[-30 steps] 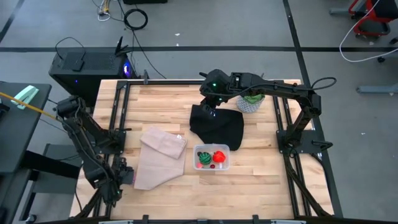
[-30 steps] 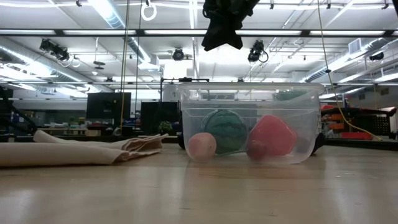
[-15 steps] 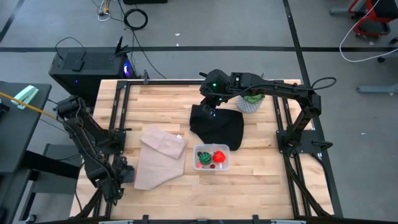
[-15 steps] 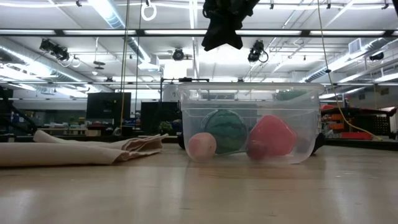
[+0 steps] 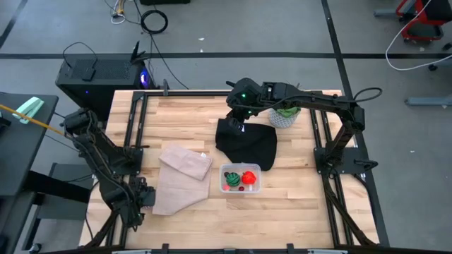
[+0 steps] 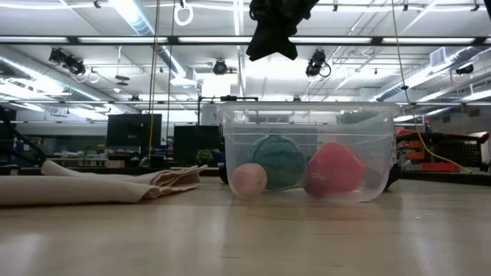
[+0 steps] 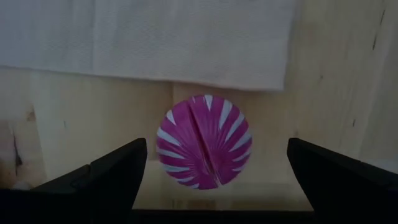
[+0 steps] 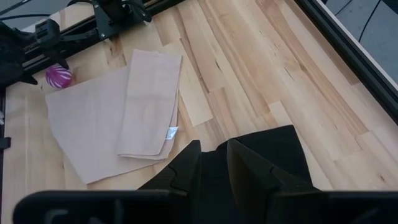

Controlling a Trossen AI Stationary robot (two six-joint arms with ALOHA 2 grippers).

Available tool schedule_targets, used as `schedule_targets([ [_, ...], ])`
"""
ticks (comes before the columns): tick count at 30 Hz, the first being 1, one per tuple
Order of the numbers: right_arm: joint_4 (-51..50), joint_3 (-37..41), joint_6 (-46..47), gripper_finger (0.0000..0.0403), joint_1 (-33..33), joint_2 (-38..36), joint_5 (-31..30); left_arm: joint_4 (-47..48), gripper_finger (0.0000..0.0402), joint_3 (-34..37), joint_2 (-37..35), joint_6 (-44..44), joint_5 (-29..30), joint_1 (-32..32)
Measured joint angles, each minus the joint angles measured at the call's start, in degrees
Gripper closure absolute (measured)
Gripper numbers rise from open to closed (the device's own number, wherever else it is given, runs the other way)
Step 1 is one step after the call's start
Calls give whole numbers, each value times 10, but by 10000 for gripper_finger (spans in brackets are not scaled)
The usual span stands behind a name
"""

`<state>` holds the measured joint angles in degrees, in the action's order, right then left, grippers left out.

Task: Pick and placing Produce into tupperware
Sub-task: Put the onion into the transparent bin

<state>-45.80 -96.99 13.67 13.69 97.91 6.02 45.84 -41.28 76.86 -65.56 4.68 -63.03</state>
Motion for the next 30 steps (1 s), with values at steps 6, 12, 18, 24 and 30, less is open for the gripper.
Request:
schedule_targets([
  [6,0,0,3,316,-1,0,0,-42,5,22,0,-14,-17,2],
  [12,0,0,3,316,-3,0,0,-41,5,33,0,-22,-17,2],
  [18,1,0,2,316,-3,0,0,-44,5,33,0,-24,-15,2],
  [24,5,0,2,316,-3,0,0,-44,5,33,0,-23,-3,2],
  [30,8,0,1,316,-3,0,0,-57,5,33,0,-23,-2,2],
])
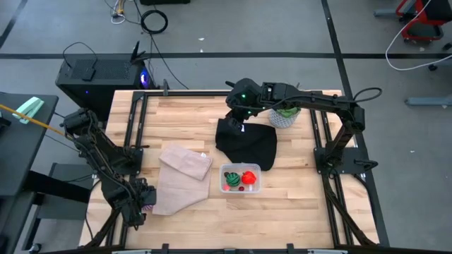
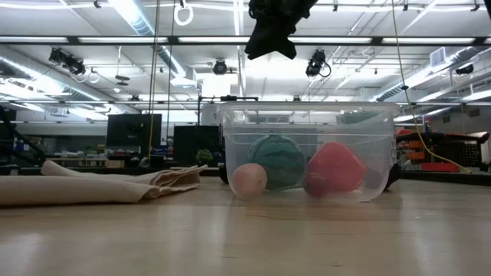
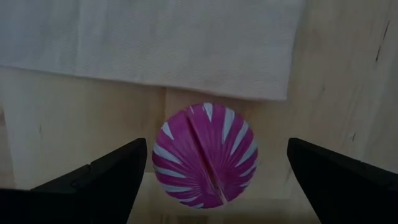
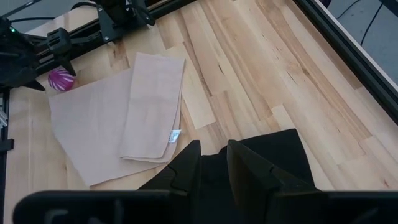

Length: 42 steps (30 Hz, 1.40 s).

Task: Pick and placing Produce into tupperware
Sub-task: Put the onion into the transparent bin

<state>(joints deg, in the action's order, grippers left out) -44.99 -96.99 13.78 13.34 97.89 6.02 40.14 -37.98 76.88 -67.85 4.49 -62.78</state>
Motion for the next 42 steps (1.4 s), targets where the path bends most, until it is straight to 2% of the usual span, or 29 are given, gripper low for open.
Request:
schedule_targets([
  [11,1,0,0,316,0,0,0,8,5,0,2,1,9,0],
  [18,1,0,0,316,0,0,0,-14,13,0,31,1,3,0],
  [31,1,0,0,316,0,0,0,-29,68,0,42,25,-13,0],
  [42,1,0,0,316,0,0,0,-28,136,0,42,26,-20,0],
])
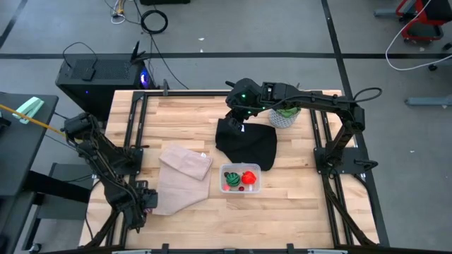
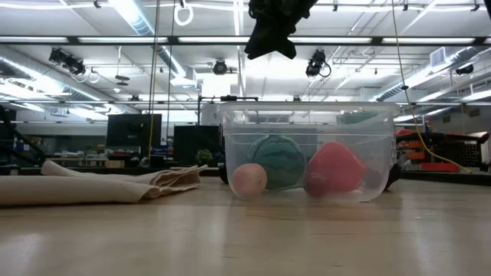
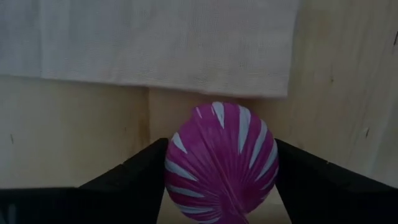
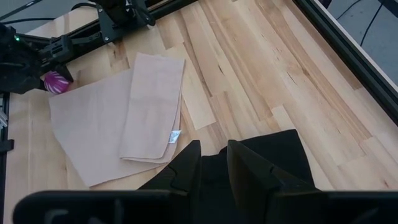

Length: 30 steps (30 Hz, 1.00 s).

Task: Pick and placing Produce into tupperware
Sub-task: Put the onion into the transparent bin

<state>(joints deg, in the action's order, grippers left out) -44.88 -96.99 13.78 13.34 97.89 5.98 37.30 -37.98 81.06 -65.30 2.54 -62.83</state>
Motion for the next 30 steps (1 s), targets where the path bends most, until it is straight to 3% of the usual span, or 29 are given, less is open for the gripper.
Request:
schedule_targets([
  [9,0,0,0,316,0,0,0,17,120,0,-21,14,-40,0],
  [21,0,0,0,316,0,0,0,113,130,0,-172,16,-39,46],
  [30,0,0,2,316,0,0,0,247,134,-81,-192,154,-48,117],
])
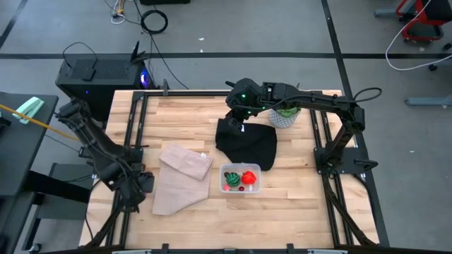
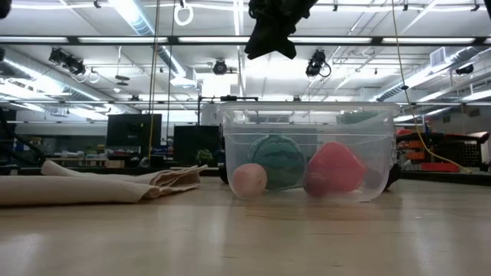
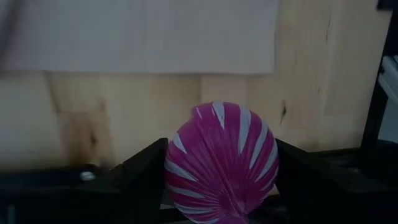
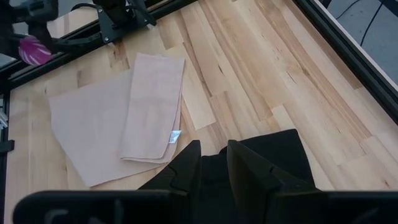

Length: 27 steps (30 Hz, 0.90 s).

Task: Pick and placing Produce into tupperware
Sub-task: Put the onion into the transparent bin

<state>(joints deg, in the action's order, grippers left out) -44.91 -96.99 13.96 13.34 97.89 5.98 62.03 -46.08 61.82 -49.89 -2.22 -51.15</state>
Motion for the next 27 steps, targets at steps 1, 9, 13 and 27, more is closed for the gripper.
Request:
schedule_targets([
  [1,0,0,0,316,0,0,0,12,135,-10,0,16,3,11],
  [9,0,0,0,316,0,0,0,48,122,-93,0,130,62,108],
  [13,-1,0,0,316,0,0,0,50,128,-128,0,186,96,163],
  [27,-5,0,-9,316,12,0,0,-99,132,-214,0,331,203,291],
])
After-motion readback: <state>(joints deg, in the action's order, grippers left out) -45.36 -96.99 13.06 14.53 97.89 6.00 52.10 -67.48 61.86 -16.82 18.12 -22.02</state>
